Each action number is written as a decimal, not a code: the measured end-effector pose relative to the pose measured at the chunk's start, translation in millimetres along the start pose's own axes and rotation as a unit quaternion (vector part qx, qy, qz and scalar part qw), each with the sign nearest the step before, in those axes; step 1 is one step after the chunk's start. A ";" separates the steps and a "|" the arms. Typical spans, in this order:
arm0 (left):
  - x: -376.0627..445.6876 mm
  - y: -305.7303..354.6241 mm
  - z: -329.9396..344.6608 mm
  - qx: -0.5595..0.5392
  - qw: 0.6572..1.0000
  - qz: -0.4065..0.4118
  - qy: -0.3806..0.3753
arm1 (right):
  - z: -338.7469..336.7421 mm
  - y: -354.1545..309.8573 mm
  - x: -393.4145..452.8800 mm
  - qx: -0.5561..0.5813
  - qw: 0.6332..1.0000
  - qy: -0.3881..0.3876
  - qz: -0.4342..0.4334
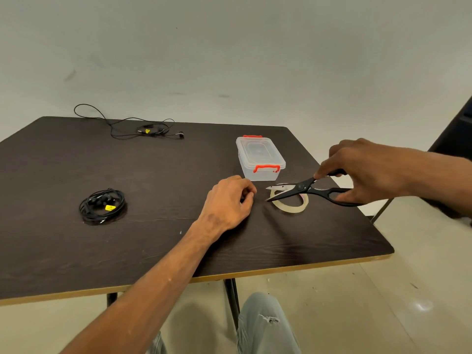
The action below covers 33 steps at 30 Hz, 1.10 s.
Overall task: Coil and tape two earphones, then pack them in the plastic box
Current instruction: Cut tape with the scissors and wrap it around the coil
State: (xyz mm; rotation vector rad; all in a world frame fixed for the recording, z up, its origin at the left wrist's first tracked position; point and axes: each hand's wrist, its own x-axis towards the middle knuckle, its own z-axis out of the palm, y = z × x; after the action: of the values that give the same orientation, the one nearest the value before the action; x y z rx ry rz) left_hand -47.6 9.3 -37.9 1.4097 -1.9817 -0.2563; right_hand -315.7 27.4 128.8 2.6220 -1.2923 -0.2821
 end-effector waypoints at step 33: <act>0.0 0.4 2.2 0.011 1.000 -0.002 0.013 | 54.7 -30.2 -24.1 0.071 0.994 0.050 0.072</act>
State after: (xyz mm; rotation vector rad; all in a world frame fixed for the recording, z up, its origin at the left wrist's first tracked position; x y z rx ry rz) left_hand -49.3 9.0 -39.4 1.4235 -1.9664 -0.2167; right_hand -321.4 59.2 70.2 2.6002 -1.5099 -0.0363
